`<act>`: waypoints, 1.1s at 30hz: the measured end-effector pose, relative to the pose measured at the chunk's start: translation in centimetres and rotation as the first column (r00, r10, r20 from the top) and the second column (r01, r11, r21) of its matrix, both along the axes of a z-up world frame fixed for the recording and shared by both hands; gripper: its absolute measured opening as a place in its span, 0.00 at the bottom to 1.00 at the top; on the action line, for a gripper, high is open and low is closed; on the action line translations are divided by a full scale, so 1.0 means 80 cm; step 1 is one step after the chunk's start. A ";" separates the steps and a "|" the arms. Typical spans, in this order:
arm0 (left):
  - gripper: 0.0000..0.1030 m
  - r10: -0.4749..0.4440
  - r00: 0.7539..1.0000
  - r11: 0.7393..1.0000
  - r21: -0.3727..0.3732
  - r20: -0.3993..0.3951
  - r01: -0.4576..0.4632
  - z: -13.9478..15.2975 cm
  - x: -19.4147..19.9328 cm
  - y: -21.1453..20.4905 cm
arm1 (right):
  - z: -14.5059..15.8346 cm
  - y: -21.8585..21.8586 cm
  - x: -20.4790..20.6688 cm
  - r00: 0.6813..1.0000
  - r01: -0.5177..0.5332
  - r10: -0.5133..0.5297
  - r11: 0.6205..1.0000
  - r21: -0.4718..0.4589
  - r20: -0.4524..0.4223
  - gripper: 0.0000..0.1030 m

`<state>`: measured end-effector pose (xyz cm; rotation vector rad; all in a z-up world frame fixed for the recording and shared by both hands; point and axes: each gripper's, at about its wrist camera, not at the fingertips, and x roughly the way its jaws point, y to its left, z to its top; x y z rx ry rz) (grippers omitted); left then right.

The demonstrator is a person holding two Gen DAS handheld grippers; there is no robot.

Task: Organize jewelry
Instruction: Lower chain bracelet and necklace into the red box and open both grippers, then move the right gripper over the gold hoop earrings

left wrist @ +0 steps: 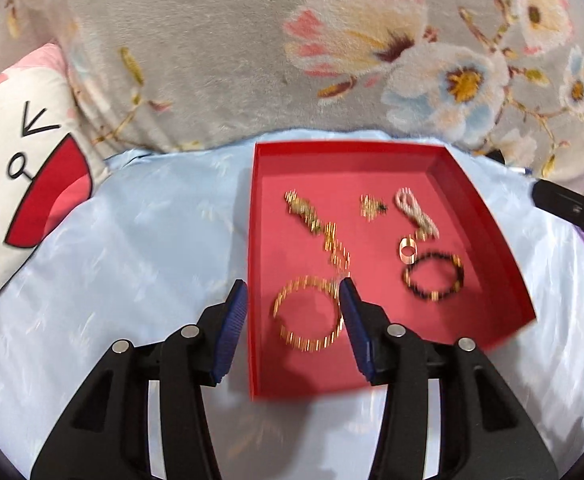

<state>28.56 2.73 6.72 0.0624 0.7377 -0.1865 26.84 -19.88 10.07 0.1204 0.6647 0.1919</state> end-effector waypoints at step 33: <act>0.56 -0.015 0.999 0.999 0.038 -0.046 0.017 -0.075 -0.177 -0.028 | -0.132 -0.009 -0.253 0.982 0.019 -0.021 1.000 -0.013 -0.187 0.41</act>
